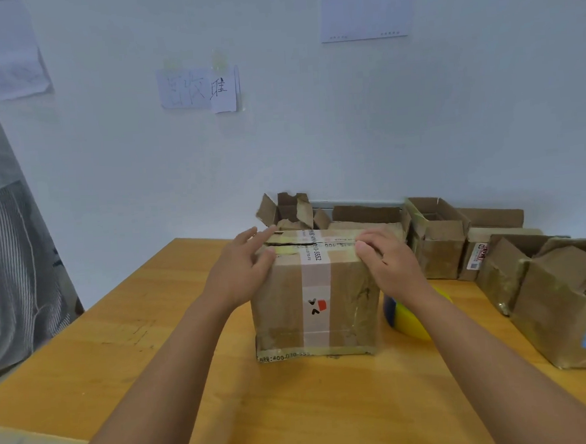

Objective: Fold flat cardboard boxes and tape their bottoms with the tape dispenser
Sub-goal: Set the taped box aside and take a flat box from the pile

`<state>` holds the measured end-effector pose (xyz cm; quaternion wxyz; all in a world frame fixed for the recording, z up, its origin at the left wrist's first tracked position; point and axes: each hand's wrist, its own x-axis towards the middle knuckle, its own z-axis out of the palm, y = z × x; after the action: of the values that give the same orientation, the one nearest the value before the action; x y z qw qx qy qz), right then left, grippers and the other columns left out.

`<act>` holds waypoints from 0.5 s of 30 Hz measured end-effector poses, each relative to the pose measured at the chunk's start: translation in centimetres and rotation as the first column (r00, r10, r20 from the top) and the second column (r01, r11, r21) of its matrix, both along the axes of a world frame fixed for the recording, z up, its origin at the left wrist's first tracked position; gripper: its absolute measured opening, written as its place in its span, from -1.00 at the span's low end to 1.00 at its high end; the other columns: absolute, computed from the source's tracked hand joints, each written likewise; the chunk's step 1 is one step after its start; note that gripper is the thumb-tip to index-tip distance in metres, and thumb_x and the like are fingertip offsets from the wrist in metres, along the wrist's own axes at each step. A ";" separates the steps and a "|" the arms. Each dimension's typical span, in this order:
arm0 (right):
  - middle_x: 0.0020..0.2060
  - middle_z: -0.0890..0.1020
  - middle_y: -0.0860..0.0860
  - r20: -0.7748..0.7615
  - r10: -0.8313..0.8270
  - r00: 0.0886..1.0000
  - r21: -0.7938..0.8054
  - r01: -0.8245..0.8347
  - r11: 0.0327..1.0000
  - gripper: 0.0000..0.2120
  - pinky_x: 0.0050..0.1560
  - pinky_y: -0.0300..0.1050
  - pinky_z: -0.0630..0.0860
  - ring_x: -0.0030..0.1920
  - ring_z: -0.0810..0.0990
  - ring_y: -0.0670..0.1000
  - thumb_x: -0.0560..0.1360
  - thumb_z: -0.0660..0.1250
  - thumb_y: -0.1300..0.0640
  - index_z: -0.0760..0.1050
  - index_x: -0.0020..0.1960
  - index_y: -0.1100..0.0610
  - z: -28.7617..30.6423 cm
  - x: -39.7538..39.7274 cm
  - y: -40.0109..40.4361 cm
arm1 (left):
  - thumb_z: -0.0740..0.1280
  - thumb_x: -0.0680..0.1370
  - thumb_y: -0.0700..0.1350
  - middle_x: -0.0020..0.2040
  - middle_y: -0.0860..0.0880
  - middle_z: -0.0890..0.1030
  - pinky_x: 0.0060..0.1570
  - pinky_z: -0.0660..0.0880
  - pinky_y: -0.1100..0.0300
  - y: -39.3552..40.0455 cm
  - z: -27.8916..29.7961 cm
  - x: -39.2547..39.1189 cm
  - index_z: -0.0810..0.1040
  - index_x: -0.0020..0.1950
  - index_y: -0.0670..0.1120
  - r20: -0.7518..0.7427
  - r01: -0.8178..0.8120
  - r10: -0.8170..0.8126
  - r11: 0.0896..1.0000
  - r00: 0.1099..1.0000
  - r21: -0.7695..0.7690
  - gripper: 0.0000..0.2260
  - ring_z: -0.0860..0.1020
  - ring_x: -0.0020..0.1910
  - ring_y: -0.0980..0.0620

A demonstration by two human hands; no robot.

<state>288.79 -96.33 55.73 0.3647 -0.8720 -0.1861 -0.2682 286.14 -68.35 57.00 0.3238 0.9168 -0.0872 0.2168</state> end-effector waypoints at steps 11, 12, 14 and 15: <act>0.45 0.35 -0.15 -0.185 0.035 0.982 -0.121 -0.058 0.991 -0.32 0.00 -0.38 0.34 0.28 0.31 -0.17 0.50 0.16 -0.40 0.29 0.49 -0.04 -0.3 -0.4 -0.5 | 0.04 0.67 0.20 0.55 -0.01 0.29 0.44 0.17 0.06 -0.6 2.3 -0.4 0.32 0.53 0.06 -0.084 0.036 -0.005 0.930 0.996 0.366 -0.52 0.17 0.55 0.02; 0.47 0.33 -0.16 -0.190 0.024 0.981 -0.170 -0.057 0.984 -0.24 0.05 -0.33 0.39 0.28 0.31 -0.17 0.46 0.17 -0.47 0.24 0.51 -0.07 -0.3 -0.4 -0.7 | 0.04 0.62 0.31 0.56 -0.01 0.26 0.44 0.19 0.02 -0.9 2.4 -0.5 0.27 0.56 0.08 -0.118 0.036 0.009 0.926 0.993 0.377 -0.43 0.17 0.55 0.00; 0.49 0.32 -0.16 -0.155 -0.014 0.988 -0.277 -0.030 0.960 -0.17 0.18 -0.16 0.47 0.33 0.35 -0.11 0.40 0.13 -0.53 0.23 0.53 -0.10 0.0 -0.4 -1.0 | -0.01 0.49 0.51 0.56 -0.01 0.27 0.41 0.25 -0.04 -1.3 2.7 -0.7 0.21 0.57 0.13 -0.141 0.021 0.047 0.894 0.989 0.447 -0.25 0.21 0.52 -0.04; 0.50 0.31 -0.17 -0.139 -0.031 0.990 -0.319 -0.015 0.948 -0.16 0.24 -0.07 0.46 0.38 0.36 -0.07 0.39 0.10 -0.54 0.24 0.53 -0.11 0.3 -0.4 -1.0 | -0.06 0.43 0.56 0.53 -0.02 0.31 0.39 0.26 -0.04 -1.5 2.9 -0.8 0.23 0.56 0.13 -0.122 0.007 0.062 0.867 0.991 0.498 -0.18 0.24 0.49 -0.05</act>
<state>288.40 -97.37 56.07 0.2300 -0.9372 -0.1972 -0.1729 285.38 -69.84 59.86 0.0789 0.9828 -0.1053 0.1298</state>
